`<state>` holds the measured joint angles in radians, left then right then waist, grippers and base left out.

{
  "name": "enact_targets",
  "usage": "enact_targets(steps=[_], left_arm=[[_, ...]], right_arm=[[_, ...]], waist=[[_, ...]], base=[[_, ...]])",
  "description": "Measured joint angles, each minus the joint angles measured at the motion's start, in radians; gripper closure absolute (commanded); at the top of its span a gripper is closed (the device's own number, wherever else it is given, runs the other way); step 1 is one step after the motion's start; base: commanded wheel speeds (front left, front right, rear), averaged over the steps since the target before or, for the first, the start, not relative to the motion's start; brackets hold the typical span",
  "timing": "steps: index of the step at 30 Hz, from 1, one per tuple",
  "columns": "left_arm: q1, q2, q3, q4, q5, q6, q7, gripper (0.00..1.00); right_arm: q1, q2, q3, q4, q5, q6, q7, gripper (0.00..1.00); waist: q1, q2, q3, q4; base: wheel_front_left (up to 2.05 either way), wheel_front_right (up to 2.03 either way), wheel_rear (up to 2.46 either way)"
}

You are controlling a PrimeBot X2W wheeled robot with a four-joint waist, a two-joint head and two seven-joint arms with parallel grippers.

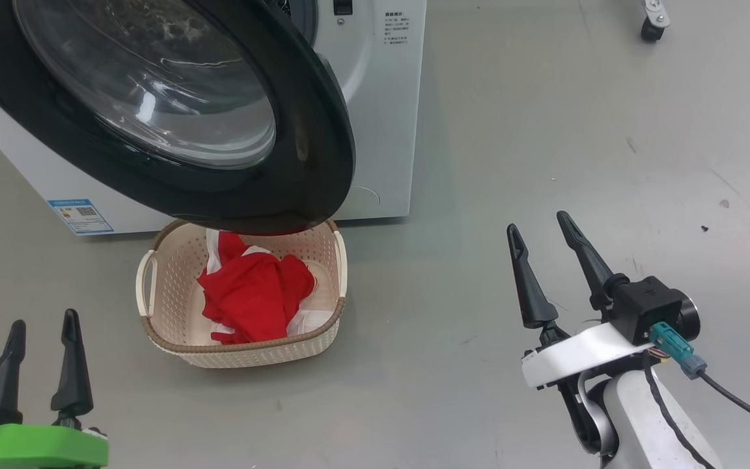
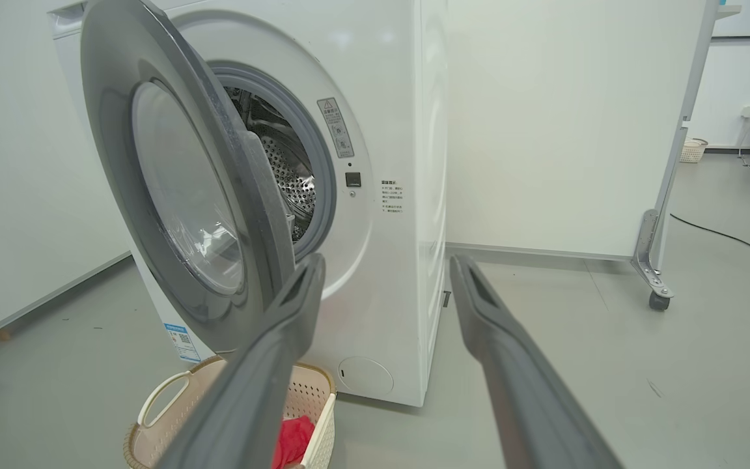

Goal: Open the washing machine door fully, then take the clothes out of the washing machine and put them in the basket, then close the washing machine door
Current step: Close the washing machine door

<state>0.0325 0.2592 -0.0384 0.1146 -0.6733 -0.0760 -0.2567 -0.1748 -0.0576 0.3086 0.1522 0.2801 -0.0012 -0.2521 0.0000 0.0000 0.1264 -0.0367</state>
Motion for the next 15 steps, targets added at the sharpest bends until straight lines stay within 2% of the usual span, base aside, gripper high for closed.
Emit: enact_targets(steps=[15], left_arm=[[0.013,-0.032,0.023,-0.007,0.033,-0.018,0.0,0.0]], right_arm=[[0.0,0.001,-0.009,-0.001,0.0,0.0,0.0,0.0]], waist=[[0.0,0.0,0.008,-0.002]], base=[[0.0,0.0,0.0]])
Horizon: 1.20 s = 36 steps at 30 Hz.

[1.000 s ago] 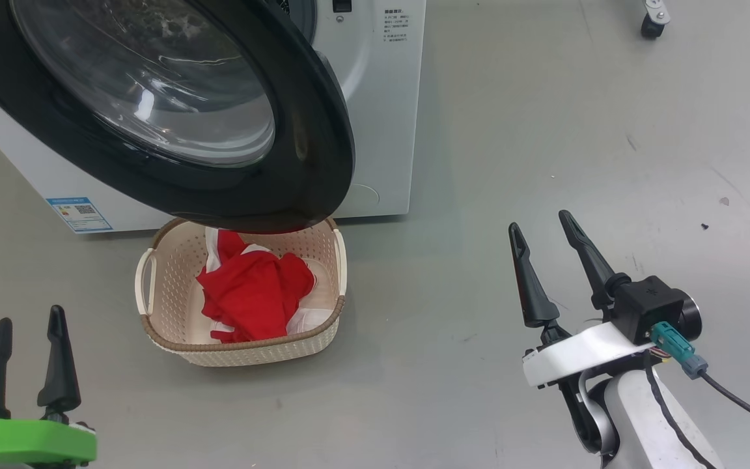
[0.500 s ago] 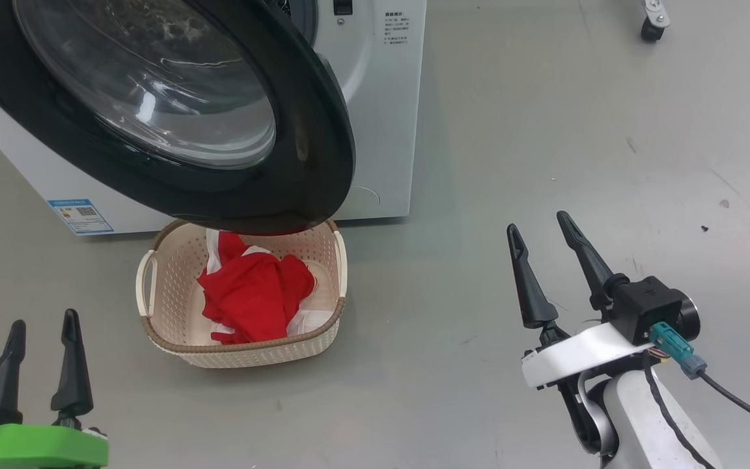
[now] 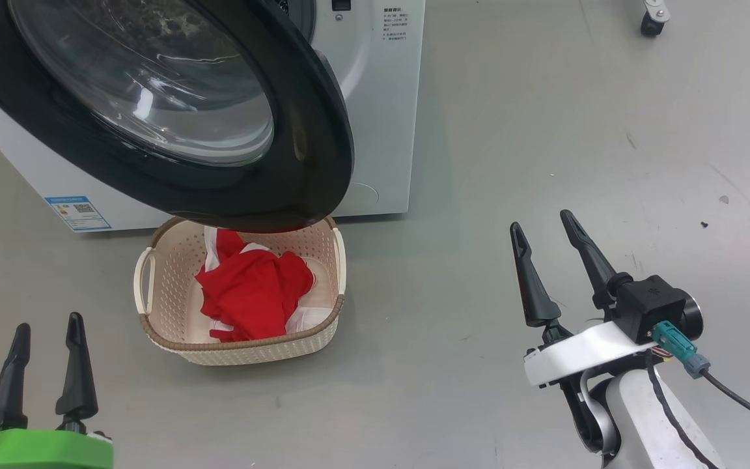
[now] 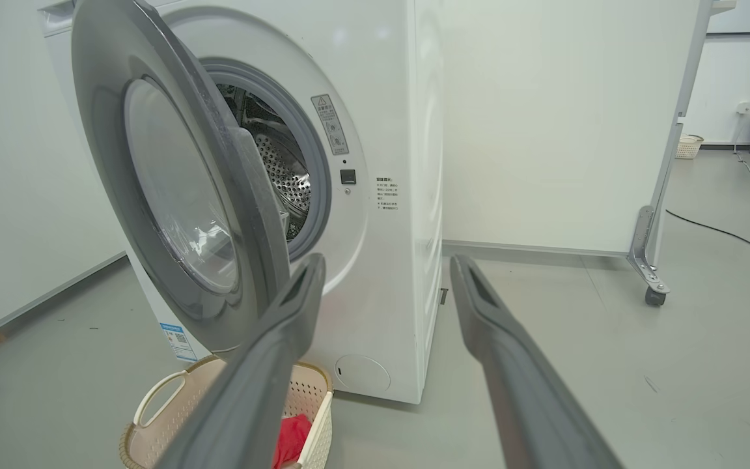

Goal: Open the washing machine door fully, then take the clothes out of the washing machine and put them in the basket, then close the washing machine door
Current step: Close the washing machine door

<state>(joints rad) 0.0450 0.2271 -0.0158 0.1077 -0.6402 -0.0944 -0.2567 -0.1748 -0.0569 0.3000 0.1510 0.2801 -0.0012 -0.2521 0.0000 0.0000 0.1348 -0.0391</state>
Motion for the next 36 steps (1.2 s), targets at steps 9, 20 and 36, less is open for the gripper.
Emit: enact_targets(steps=[9,20,36], left_arm=[[0.0,-0.018,0.013,0.0,0.017,-0.009,0.0,0.0],[0.0,-0.026,0.025,0.0,0.042,-0.017,0.0,0.0],[0.0,-0.041,0.04,0.007,0.053,-0.025,0.0,0.0]], right_arm=[[0.0,0.0,-0.002,0.0,-0.001,0.0,0.0,0.0],[0.0,0.0,-0.001,-0.004,-0.001,0.0,0.0,0.0],[0.0,0.0,0.003,-0.005,0.001,0.0,0.0,0.0]], waist=[[0.0,0.0,0.003,0.0],[0.0,0.0,0.004,0.0],[0.0,0.0,0.007,-0.001]], base=[[0.0,0.0,0.0],[0.0,0.0,0.0],[0.0,0.0,0.0]])
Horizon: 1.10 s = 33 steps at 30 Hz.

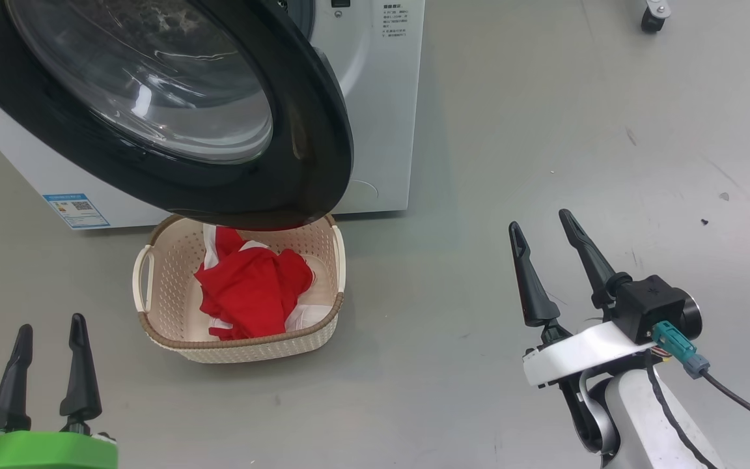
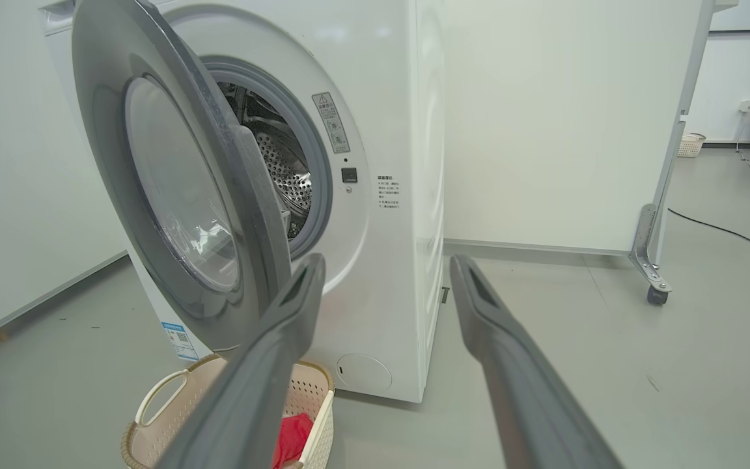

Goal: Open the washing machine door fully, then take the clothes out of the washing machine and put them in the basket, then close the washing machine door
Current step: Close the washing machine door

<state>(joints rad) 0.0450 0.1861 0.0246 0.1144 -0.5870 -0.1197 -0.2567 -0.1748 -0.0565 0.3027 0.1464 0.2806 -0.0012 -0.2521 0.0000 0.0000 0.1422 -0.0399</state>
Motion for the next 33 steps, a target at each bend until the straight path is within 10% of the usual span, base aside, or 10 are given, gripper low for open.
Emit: enact_targets(steps=[4,6,7,33], left_arm=[[0.0,-0.008,0.0,0.0,0.008,0.0,0.0,0.0],[0.0,-0.009,0.0,0.001,0.008,0.0,0.0,0.0],[0.0,-0.01,0.0,0.001,0.008,0.0,0.0,0.0],[-0.063,-0.033,-0.077,-0.009,0.01,-0.002,0.0,0.0]], right_arm=[[0.0,0.0,0.0,0.0,0.0,0.0,0.0,0.04],[0.0,0.0,0.0,0.0,0.0,-0.001,0.0,0.93],[0.0,0.0,0.0,0.0,0.0,-0.001,0.0,1.0],[-0.213,-0.017,0.212,0.047,-0.169,0.104,0.007,1.0]], waist=[[0.0,0.0,0.001,0.001],[0.0,0.0,0.003,0.001],[0.0,0.0,0.004,0.002],[0.0,0.0,0.127,0.119]], base=[[0.0,0.0,0.0],[0.0,0.0,0.0],[0.0,0.0,0.0],[0.0,0.0,0.0]])
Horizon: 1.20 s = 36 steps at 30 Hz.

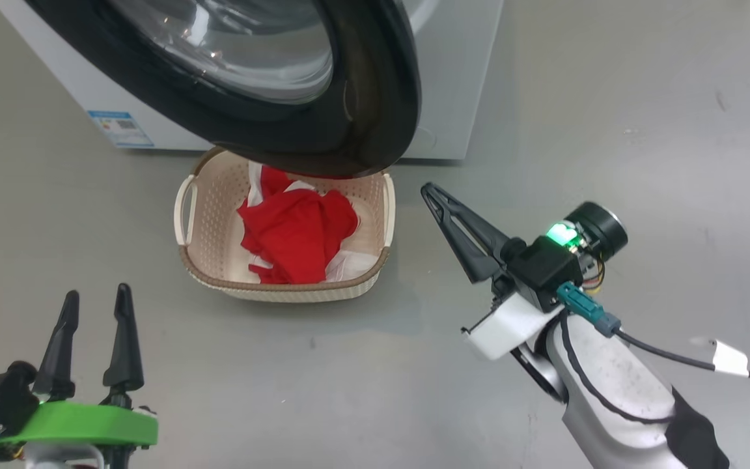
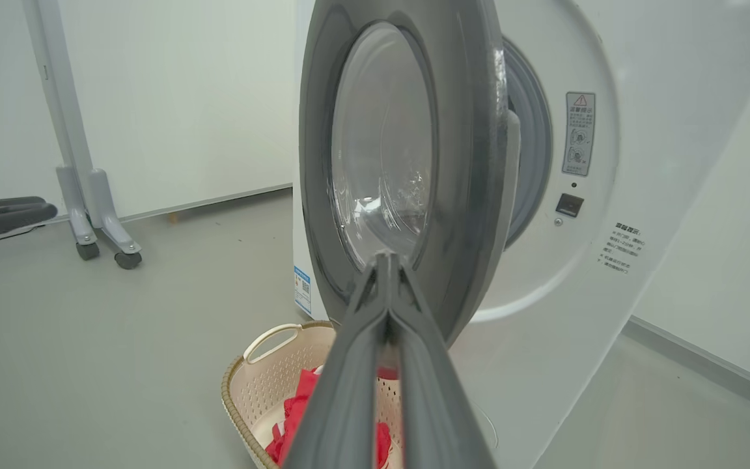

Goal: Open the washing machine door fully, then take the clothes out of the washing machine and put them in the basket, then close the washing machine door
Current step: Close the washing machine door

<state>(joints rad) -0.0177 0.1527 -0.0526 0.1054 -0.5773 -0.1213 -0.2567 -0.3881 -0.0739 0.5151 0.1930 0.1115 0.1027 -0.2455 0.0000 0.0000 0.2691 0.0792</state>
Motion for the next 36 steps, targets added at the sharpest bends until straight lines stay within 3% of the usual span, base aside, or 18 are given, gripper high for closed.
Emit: enact_targets(steps=[16,25,36], left_arm=[[-0.116,-0.025,-0.107,-0.015,-0.023,-0.004,0.0,0.0],[-0.152,-0.038,-0.116,0.011,-0.036,-0.004,0.0,0.0],[-0.173,-0.037,-0.115,0.024,-0.036,-0.004,0.0,0.0]], right_arm=[[-0.24,-0.05,-0.026,0.083,-0.036,0.01,0.048,1.0],[-0.318,-0.072,-0.058,0.141,-0.036,0.01,0.046,1.0],[-0.358,-0.078,-0.098,0.199,-0.034,0.009,0.031,1.0]], waist=[[0.0,0.0,0.144,0.145],[0.0,0.0,0.207,0.233],[0.0,0.0,0.239,0.266]], base=[[0.0,0.0,0.0],[0.0,0.0,0.0],[0.0,0.0,0.0]])
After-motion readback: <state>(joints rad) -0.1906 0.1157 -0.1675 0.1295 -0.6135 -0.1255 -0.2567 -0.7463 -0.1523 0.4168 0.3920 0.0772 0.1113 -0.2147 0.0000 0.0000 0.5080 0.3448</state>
